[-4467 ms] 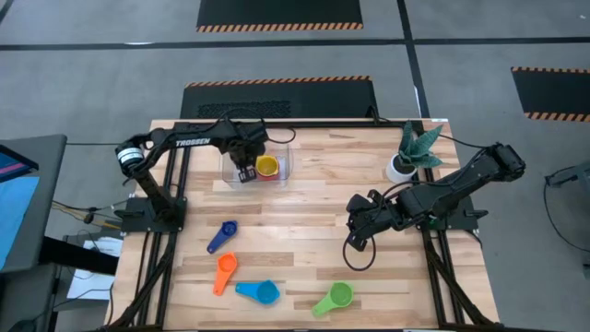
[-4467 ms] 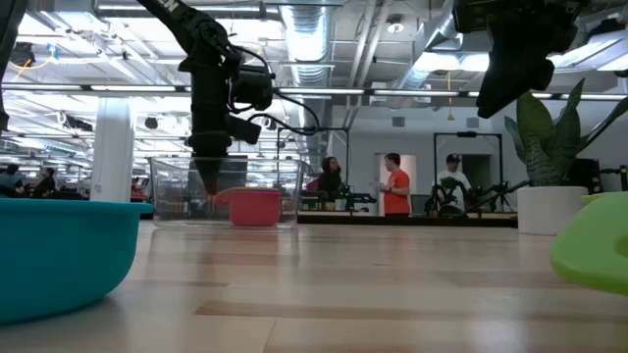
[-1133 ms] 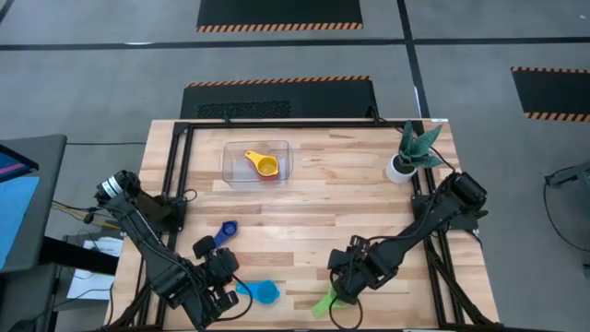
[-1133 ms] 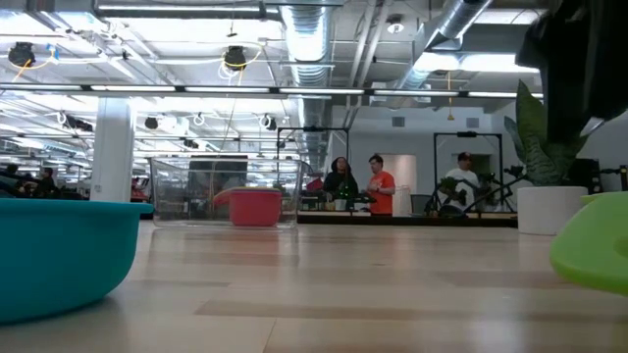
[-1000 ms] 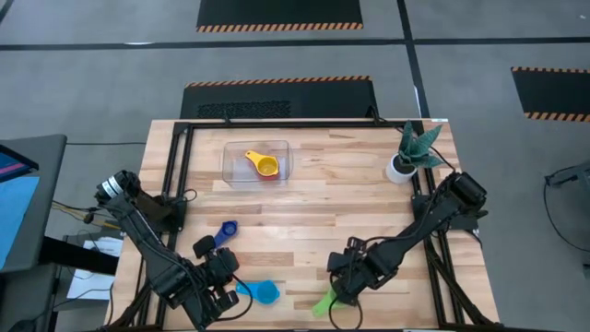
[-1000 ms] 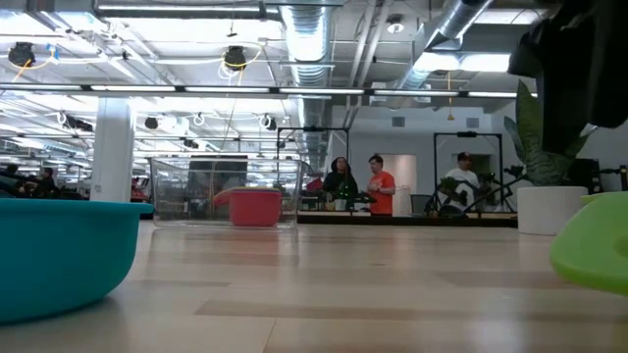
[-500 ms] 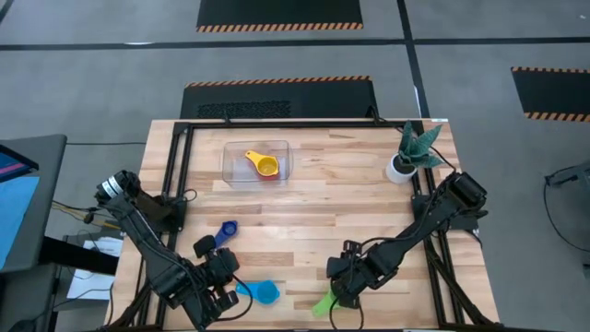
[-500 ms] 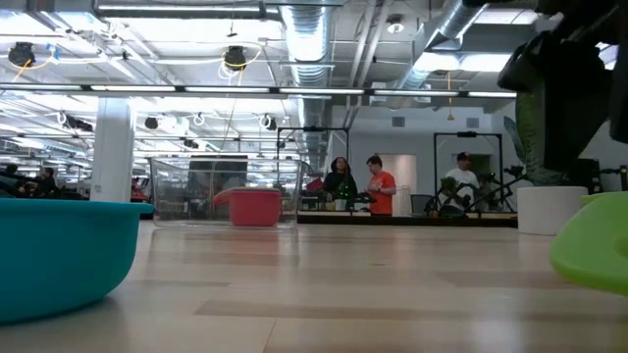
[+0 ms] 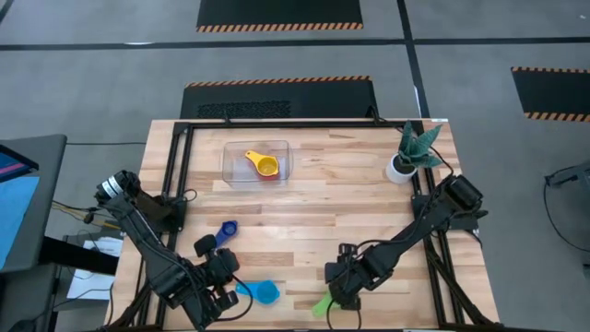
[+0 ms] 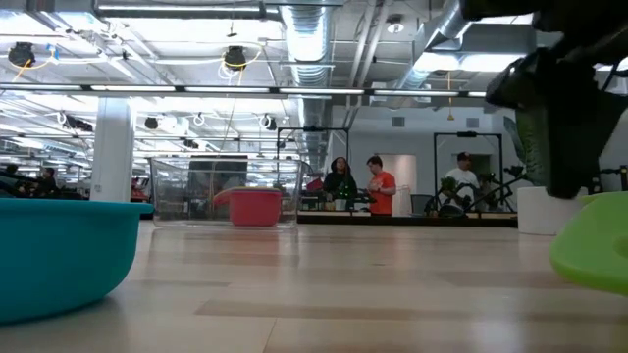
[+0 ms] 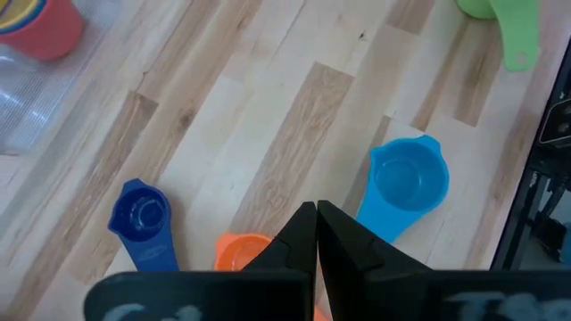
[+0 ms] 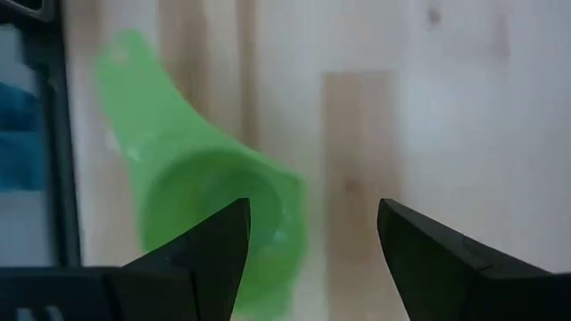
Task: Nest measuring cups in basket
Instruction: Stack the green measuring cup into the yellow measuring cup in the transparent bin
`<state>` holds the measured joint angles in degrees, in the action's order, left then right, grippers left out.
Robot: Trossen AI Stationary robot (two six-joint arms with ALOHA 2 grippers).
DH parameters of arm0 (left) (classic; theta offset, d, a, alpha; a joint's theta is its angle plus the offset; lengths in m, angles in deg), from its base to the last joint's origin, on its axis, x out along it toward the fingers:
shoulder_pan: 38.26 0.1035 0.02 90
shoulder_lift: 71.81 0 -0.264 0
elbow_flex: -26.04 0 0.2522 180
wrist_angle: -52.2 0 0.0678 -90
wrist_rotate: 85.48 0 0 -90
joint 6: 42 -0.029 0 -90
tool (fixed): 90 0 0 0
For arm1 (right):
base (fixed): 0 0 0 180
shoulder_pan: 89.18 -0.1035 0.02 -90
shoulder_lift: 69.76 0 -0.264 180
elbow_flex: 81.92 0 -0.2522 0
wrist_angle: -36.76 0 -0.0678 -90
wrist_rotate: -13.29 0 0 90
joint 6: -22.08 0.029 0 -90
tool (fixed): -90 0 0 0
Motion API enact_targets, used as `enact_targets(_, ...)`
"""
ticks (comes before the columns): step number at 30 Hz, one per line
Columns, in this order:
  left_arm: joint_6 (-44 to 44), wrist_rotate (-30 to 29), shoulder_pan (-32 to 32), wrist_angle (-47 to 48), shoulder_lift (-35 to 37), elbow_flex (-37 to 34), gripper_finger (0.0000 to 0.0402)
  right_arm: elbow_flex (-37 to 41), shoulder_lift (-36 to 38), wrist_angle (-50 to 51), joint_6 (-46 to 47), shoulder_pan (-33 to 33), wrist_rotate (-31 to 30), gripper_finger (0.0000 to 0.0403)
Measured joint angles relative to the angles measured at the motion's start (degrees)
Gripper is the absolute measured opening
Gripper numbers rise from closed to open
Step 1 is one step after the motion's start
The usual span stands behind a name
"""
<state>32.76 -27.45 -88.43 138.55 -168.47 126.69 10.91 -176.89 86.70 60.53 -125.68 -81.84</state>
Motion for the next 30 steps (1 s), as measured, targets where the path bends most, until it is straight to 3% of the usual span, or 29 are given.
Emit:
enact_targets(12, 0.1, 0.3, 0.0, -0.3, 0.1, -1.7, 0.0000, -0.7, -7.2, -2.0, 3.8, 0.3, 3.0, 0.0259)
enact_targets(16, 0.1, 0.8, 0.0, -0.4, 0.1, -1.9, 0.0000, -0.6, -7.0, -1.9, 7.4, 1.2, 2.3, 0.0193)
enact_targets(21, 0.1, 0.6, 0.0, -0.4, 0.1, -1.9, 0.0000, -0.3, -5.9, -2.6, 8.3, 3.4, 2.7, 0.0040)
enact_targets(30, 0.1, 0.1, 0.0, -0.3, 0.0, -1.9, 0.0000, -2.9, -1.2, -3.6, 8.2, 10.8, 1.1, 0.0028)
